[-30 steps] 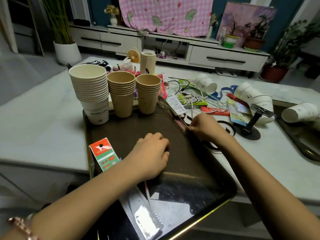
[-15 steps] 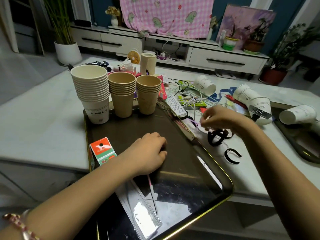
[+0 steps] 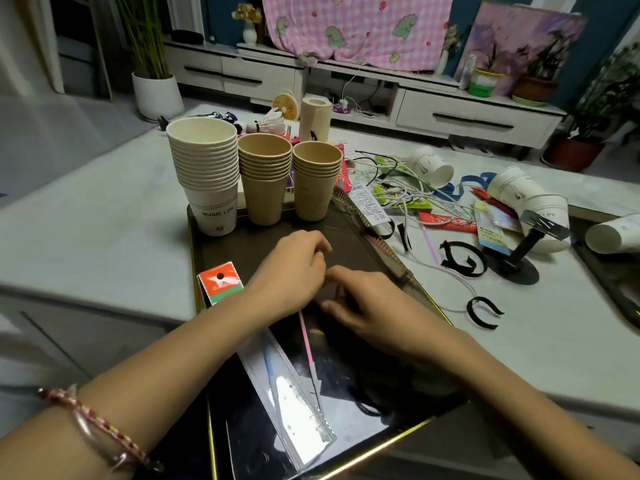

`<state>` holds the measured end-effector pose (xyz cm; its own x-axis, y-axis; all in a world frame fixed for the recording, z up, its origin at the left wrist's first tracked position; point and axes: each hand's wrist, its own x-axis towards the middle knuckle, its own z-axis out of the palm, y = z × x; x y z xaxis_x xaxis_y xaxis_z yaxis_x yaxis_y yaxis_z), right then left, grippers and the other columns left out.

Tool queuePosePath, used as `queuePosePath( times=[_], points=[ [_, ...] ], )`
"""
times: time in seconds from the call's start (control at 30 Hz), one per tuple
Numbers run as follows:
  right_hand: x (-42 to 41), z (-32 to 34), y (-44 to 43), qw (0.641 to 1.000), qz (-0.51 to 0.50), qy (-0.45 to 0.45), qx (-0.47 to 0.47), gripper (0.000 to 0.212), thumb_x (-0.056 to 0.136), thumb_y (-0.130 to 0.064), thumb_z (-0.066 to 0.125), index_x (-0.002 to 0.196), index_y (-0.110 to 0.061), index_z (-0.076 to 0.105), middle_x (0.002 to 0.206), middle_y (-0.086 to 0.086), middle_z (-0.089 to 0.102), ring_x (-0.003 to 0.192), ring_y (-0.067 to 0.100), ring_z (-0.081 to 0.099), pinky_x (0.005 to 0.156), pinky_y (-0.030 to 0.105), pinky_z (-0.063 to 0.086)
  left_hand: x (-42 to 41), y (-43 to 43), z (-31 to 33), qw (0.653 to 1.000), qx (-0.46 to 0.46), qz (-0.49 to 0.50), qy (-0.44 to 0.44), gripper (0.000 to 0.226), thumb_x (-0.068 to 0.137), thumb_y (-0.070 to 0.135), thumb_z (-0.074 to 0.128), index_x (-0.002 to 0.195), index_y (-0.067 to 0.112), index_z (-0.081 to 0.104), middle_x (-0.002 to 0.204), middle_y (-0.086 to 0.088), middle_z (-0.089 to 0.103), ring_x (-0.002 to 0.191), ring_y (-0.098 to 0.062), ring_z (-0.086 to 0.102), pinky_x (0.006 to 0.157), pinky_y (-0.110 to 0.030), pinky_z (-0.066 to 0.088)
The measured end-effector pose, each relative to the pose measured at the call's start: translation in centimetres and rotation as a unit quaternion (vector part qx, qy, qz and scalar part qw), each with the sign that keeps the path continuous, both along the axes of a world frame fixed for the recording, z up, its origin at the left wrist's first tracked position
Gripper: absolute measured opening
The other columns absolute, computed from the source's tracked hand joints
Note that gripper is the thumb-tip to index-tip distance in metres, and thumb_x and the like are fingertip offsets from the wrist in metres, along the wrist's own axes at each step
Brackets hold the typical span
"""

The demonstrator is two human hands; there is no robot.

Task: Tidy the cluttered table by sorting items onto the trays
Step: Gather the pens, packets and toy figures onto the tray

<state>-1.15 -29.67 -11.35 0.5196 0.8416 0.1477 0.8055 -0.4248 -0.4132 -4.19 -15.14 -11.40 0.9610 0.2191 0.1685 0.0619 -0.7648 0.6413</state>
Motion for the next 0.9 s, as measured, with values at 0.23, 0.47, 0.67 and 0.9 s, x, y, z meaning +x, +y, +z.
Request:
queuePosePath(
  times=[0.23, 0.47, 0.67, 0.9],
  points=[
    [-0.8, -1.0, -1.7, 0.998, -0.055, -0.021, 0.039, 0.018, 0.096, -0.027, 0.047, 0.11, -0.018, 0.053, 0.075, -0.013, 0.052, 0.072, 0.009, 0.051, 0.06, 0.022, 0.032, 0.0, -0.3, -0.1, 0.998, 0.037, -0.028, 0.053, 0.025, 0.094, 0.015, 0.043, 0.114, 0.015, 0.058, 0.118, -0.005, 0.054, 0.109, -0.021, 0.052, 0.095, -0.037, 0.042],
    [-1.2, 4.2, -5.0, 0.964, -0.028, 0.141, -0.222, 0.058, 0.065, -0.078, 0.046, 0.079, -0.022, 0.056, 0.074, -0.006, 0.059, 0.063, 0.003, 0.053, 0.058, 0.024, 0.042, -0.1, 0.3, 0.1, 0.995, 0.053, -0.033, 0.073, 0.023, 0.094, 0.015, 0.044, 0.11, 0.016, 0.061, 0.116, -0.004, 0.056, 0.105, -0.017, 0.053, 0.089, -0.029, 0.043],
    [-3.9, 3.2, -4.9, 0.969, 0.048, 0.075, -0.23, 0.015, 0.082, -0.036, 0.063, 0.078, -0.024, 0.056, 0.081, -0.005, 0.061, 0.071, 0.007, 0.053, 0.065, 0.026, 0.045, -0.1, -0.3, 0.0, 0.992, 0.089, -0.044, 0.084, 0.023, 0.095, 0.018, 0.045, 0.112, 0.015, 0.059, 0.115, -0.003, 0.053, 0.107, -0.016, 0.049, 0.091, -0.03, 0.044],
    [6.2, 5.9, -8.3, 0.96, -0.264, -0.024, -0.087, 0.02, 0.08, -0.026, 0.063, 0.07, -0.009, 0.064, 0.063, 0.003, 0.06, 0.056, 0.013, 0.05, 0.05, 0.023, 0.036, -0.3, -0.5, 0.3, 0.983, 0.13, -0.065, 0.11, 0.025, 0.096, 0.021, 0.043, 0.114, 0.015, 0.058, 0.122, -0.004, 0.049, 0.112, -0.018, 0.045, 0.097, -0.035, 0.042]
  ],
)
